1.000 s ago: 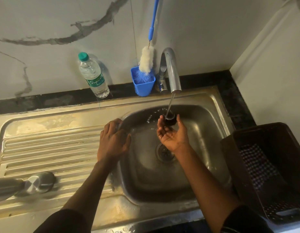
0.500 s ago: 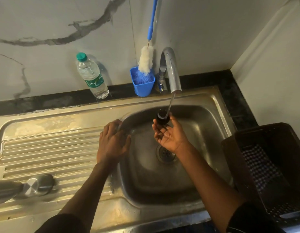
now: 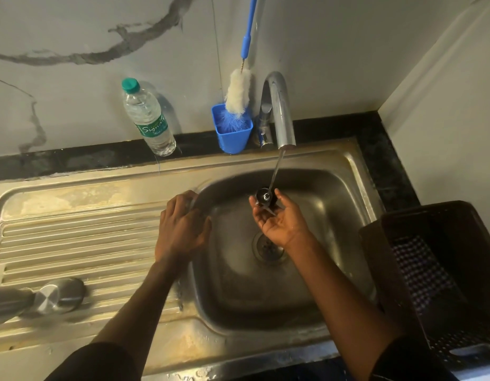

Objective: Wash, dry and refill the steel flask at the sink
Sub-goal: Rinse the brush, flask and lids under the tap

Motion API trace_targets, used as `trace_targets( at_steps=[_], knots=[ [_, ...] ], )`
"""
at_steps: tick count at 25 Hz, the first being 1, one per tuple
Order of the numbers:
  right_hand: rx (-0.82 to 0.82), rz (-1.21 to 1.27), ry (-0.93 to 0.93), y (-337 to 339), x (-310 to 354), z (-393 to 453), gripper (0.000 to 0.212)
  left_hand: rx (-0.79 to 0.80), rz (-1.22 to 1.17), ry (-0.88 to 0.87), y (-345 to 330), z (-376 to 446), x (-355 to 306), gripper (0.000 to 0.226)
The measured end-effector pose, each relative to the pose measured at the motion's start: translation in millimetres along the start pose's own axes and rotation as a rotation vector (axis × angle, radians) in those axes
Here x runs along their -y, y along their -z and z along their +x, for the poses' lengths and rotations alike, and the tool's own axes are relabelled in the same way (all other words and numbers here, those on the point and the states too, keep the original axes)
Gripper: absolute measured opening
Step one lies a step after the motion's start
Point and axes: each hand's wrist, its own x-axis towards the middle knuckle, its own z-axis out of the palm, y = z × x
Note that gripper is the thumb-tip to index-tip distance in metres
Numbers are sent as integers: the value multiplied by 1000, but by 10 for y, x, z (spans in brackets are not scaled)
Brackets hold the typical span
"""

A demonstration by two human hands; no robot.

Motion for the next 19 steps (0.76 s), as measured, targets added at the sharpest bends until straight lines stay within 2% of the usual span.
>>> trace_targets(
  at_steps=[3,5,7,9,12,13,16,19],
  knots=[
    [51,43,8,-49,-9,-18,32,-3,1,-9,9,8,4,43],
    [53,-159,94,-29,-24,-62,22,-5,-10,9,25,4,-32,46],
    [62,-395,290,33,10,-79,48,-5,-30,15,30,4,-61,47],
    [107,-410,405,7,49,-67,61,-14,-43,3,35,8,-43,46],
    [144,-191,319,-73,20,-46,36,-19,-26,-10,12,-2,-32,42],
    [118,-183,264,-62,-23,-47,37,-16,-24,-10,8,-2,-29,40],
    [42,-274,201,23,-79,-76,62,-2,-57,0,-4,-4,25,36],
    [79,-162,202,-38,2,-30,47,-46,-172,39,-16,53,-52,35]
  ],
)
